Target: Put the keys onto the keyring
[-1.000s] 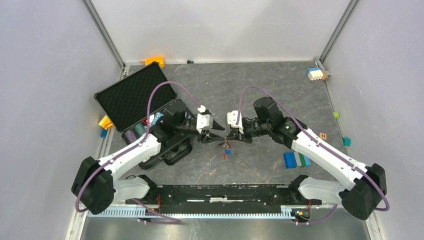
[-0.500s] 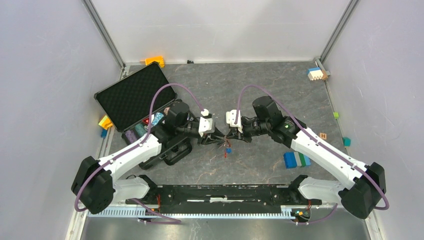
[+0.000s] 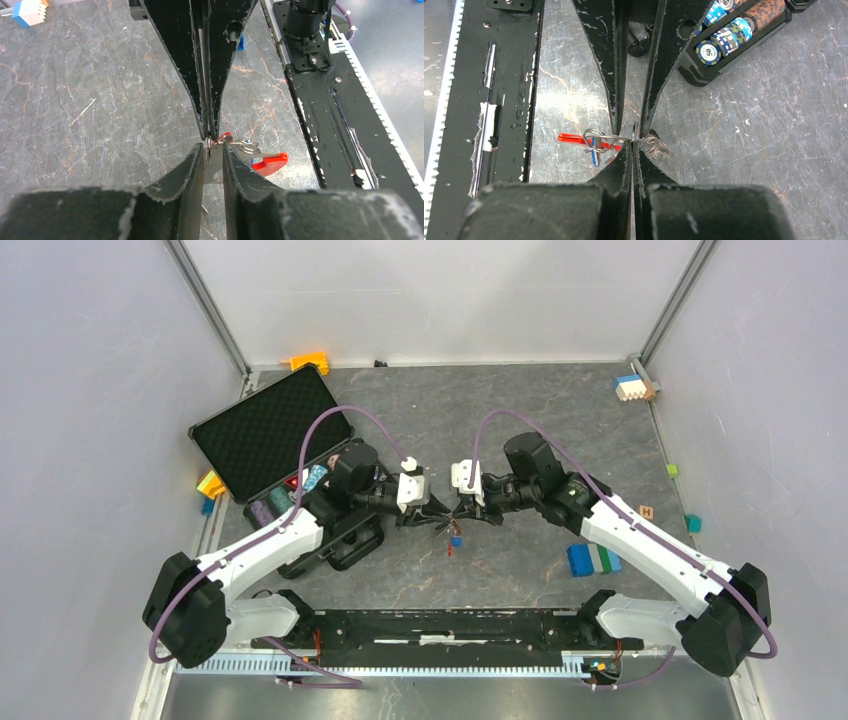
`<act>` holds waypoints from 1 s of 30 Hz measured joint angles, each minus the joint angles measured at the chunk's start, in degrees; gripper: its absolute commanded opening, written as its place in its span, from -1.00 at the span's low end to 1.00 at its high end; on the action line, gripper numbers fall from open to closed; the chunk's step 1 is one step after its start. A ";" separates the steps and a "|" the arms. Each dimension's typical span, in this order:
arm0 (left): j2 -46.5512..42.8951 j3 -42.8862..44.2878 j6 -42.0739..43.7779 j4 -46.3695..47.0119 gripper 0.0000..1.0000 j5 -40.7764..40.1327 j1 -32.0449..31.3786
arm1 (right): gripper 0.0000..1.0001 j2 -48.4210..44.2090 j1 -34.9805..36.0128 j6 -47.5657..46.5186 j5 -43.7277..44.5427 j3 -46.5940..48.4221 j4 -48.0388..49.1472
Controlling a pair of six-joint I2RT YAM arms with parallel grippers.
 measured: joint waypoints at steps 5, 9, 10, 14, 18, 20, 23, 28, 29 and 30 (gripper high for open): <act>0.04 0.00 -0.63 1.22 -0.64 0.00 0.00 | -1.00 0.24 0.00 0.00 -0.15 0.00 -0.02; 0.31 0.00 -1.31 1.88 -0.81 0.02 0.00 | -1.00 0.24 -0.02 0.02 -0.24 0.00 -0.02; 0.35 0.00 -1.38 2.03 -0.85 0.00 0.00 | -1.00 0.24 -0.02 0.02 -0.26 0.00 -0.02; 0.39 0.00 -1.60 2.05 -0.95 0.02 -0.09 | -1.00 0.24 -0.02 0.02 -0.24 0.00 -0.07; 0.39 -0.02 -1.70 2.08 -0.96 -0.02 -0.15 | -1.00 0.24 -0.02 0.04 -0.22 0.00 -0.17; 0.37 -0.31 -2.25 2.73 -0.96 -0.31 -0.15 | -0.94 0.24 -0.02 0.07 -0.07 0.00 -0.15; 0.13 -1.79 -3.78 5.66 -0.95 -0.42 -0.15 | -0.75 0.24 -0.02 0.28 0.17 0.00 -0.15; -0.17 -5.05 -8.85 12.52 -0.96 -0.20 0.63 | -0.28 -0.15 -0.07 0.76 0.07 -0.07 0.52; -0.17 -6.14 -10.58 14.99 -0.95 0.07 1.03 | -0.21 -0.52 -0.20 0.85 0.00 -0.09 0.98; -0.17 -7.39 -12.70 17.84 -0.96 0.59 1.46 | -0.20 -0.92 -0.44 0.96 -0.13 -0.17 1.44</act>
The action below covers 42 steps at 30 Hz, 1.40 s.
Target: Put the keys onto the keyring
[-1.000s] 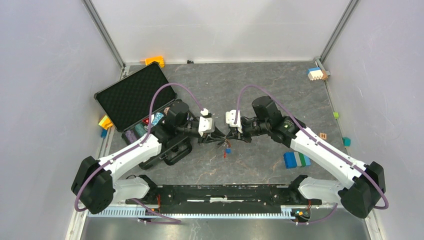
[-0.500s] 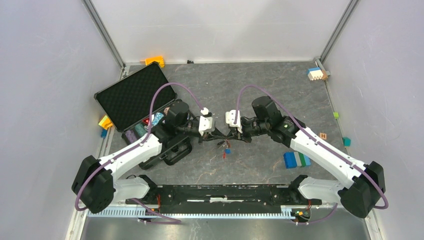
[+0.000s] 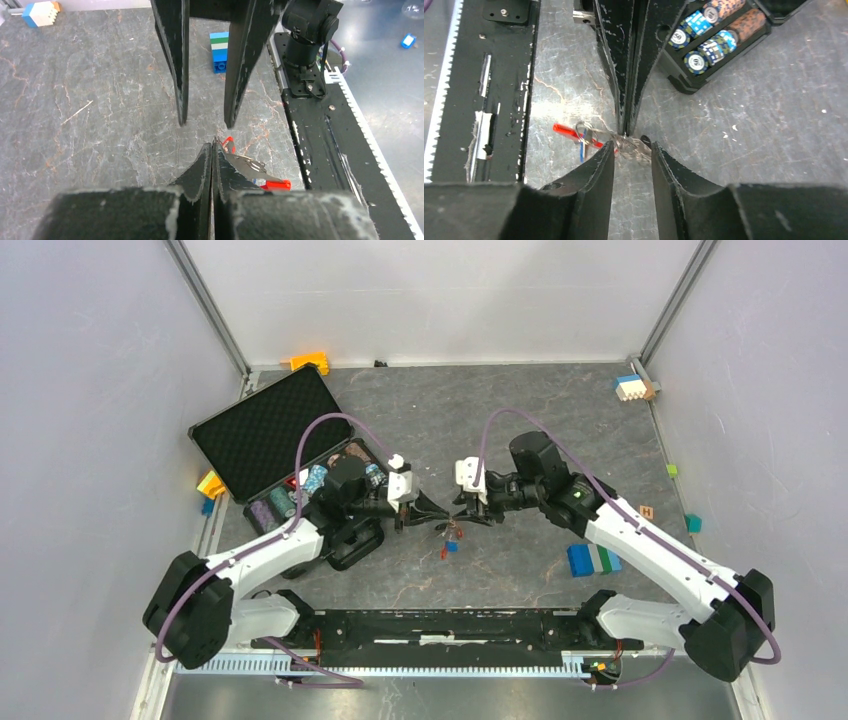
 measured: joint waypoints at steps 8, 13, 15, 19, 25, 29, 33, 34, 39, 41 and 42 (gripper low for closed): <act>0.02 -3.87 -12.11 14.32 -0.95 1.60 1.25 | -0.21 -3.80 -2.97 0.55 -2.73 -1.40 2.62; 0.07 -4.83 -15.63 19.41 -0.95 1.64 1.25 | -0.21 -3.93 -4.00 0.92 -5.90 -2.47 4.28; 0.20 -5.53 -17.11 21.66 -0.96 1.62 1.25 | -0.22 -3.87 -4.15 0.94 -7.32 -2.73 4.42; 0.74 -6.60 -19.17 25.53 -0.95 1.60 1.25 | -0.26 -3.45 -4.31 0.87 -9.81 -2.75 4.90; 1.16 -7.72 -20.35 28.48 -0.96 1.60 1.25 | -0.28 -3.41 -5.55 0.76 -12.39 -5.25 5.92; 1.18 -7.76 -20.87 29.75 -0.96 1.60 1.25 | -0.32 -2.97 -6.03 0.79 -14.08 -6.27 5.95; 1.20 -7.76 -21.09 30.40 -0.96 1.57 1.25 | -0.43 -2.21 -6.05 0.85 -15.69 -6.60 6.23; 1.20 -7.76 -21.09 30.51 -0.95 1.57 1.25 | -0.47 -2.03 -6.03 0.94 -16.06 -6.64 6.40; 1.20 -7.76 -21.09 30.58 -0.95 1.55 1.25 | -0.58 -1.01 -6.05 1.25 -17.77 -6.69 7.26; 1.20 -7.76 -21.09 30.58 -0.96 1.57 1.25 | -0.61 -0.59 -6.08 1.46 -18.23 -6.69 7.48; 1.20 -7.78 -21.09 30.58 -0.96 1.55 1.25 | -0.61 -0.48 -6.08 1.49 -18.25 -6.69 7.48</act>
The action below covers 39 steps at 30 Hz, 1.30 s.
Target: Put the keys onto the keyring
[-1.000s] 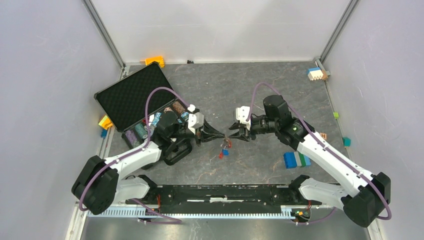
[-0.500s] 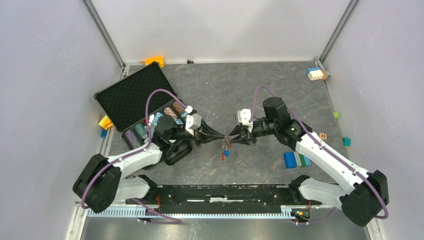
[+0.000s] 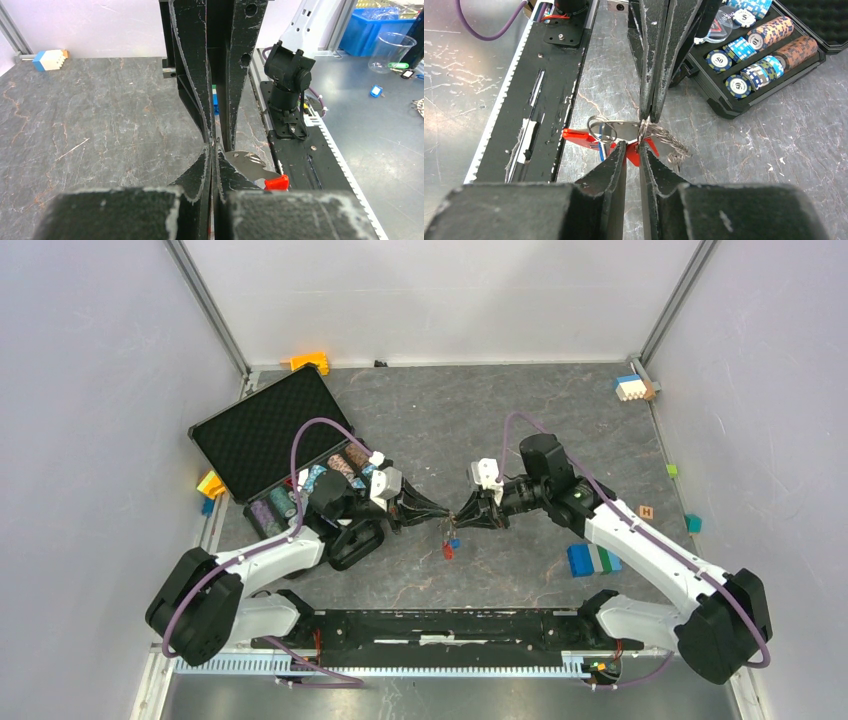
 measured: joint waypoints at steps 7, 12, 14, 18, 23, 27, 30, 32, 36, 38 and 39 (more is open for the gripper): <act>0.22 0.00 -0.37 0.70 -0.95 0.09 0.00 | -0.61 0.20 -0.02 0.76 -0.02 -0.31 0.85; 0.59 -0.31 -1.09 1.53 -0.96 0.37 0.00 | -0.49 0.59 -0.02 1.25 -0.02 -0.46 1.60; 0.70 -0.37 -1.22 1.77 -0.96 0.50 0.00 | -0.35 0.72 -0.02 1.42 0.00 -0.46 1.68; 0.70 -0.52 -1.22 2.10 -0.96 0.55 0.00 | -0.22 0.72 -0.02 1.11 0.11 -0.46 1.53; 0.70 -0.52 -1.20 2.10 -0.96 0.57 0.00 | -0.15 -0.76 -0.02 0.22 0.76 -0.46 -0.02; 0.74 -0.52 -1.20 2.10 -0.96 0.57 0.00 | -0.20 -2.86 -0.02 -0.15 1.68 -0.20 -0.55; 0.76 -0.52 -1.20 2.08 -0.96 0.57 0.00 | -0.25 -3.10 -0.02 -0.15 2.10 0.50 -0.70; 0.76 -0.52 -1.18 2.05 -0.96 0.57 0.00 | -0.29 -3.10 0.00 -0.07 2.43 0.92 -0.72; 0.76 -0.52 -1.18 2.03 -0.96 0.57 -0.02 | -0.36 -2.80 0.00 0.68 3.13 1.53 -0.50; 0.76 -0.52 -1.18 2.03 -0.96 0.57 0.00 | -0.38 -2.47 0.00 1.11 3.26 1.70 -0.37; 0.76 -0.52 -1.18 2.03 -0.96 0.57 0.00 | -0.39 -2.34 0.00 1.25 3.23 1.73 -0.31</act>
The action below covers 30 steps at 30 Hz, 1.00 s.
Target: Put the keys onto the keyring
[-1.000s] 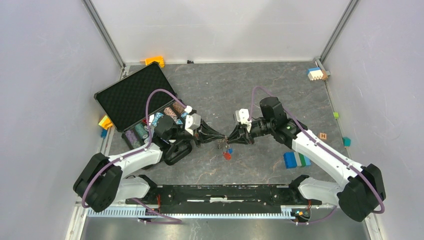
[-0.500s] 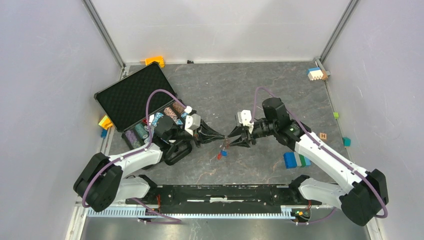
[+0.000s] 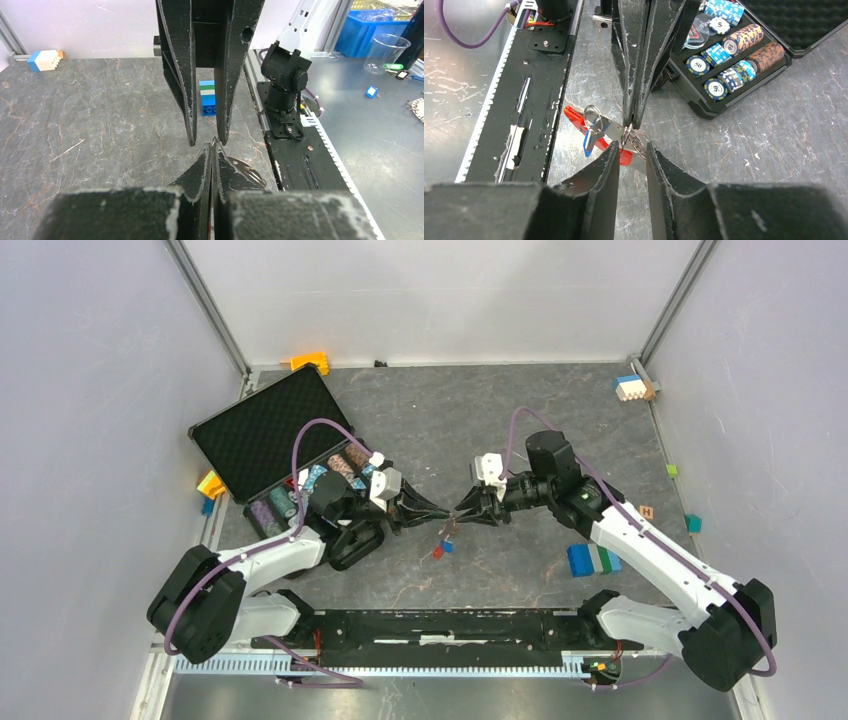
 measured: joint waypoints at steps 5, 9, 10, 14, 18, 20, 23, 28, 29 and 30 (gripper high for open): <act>0.00 0.00 0.00 0.00 -0.96 0.00 0.00 | -0.44 0.70 0.00 1.33 -0.17 0.00 0.74; 0.00 0.00 0.00 0.00 -0.96 -0.02 0.00 | -0.48 0.74 0.00 1.88 -0.44 0.00 1.16; 0.00 0.00 0.00 0.00 -0.96 -0.02 0.00 | -0.48 0.74 0.00 1.97 -0.52 0.00 1.22; 0.00 0.00 0.00 0.02 -0.96 -0.02 0.00 | -0.50 0.96 0.00 2.40 -1.03 0.00 1.70; 0.09 0.00 0.00 0.02 -0.96 -0.02 0.00 | -0.55 1.16 0.00 2.75 -1.53 -0.22 2.45; 0.11 0.00 0.00 0.02 -0.96 -0.04 0.00 | -0.57 1.25 0.00 2.82 -1.68 -0.44 2.80; 0.24 0.00 0.00 0.04 -0.96 -0.07 0.00 | -0.59 1.40 0.00 2.95 -1.73 -0.59 3.06; 0.26 0.00 0.00 0.04 -0.96 -0.04 0.00 | -0.59 1.40 0.00 2.99 -1.70 -1.03 3.37; 0.26 0.00 -0.02 0.07 -0.96 -0.04 0.00 | -0.59 1.40 0.00 2.99 -1.70 -1.11 3.39; 0.26 0.00 -0.02 0.09 -0.96 -0.07 0.00 | -0.59 1.42 0.00 2.99 -1.70 -1.20 3.45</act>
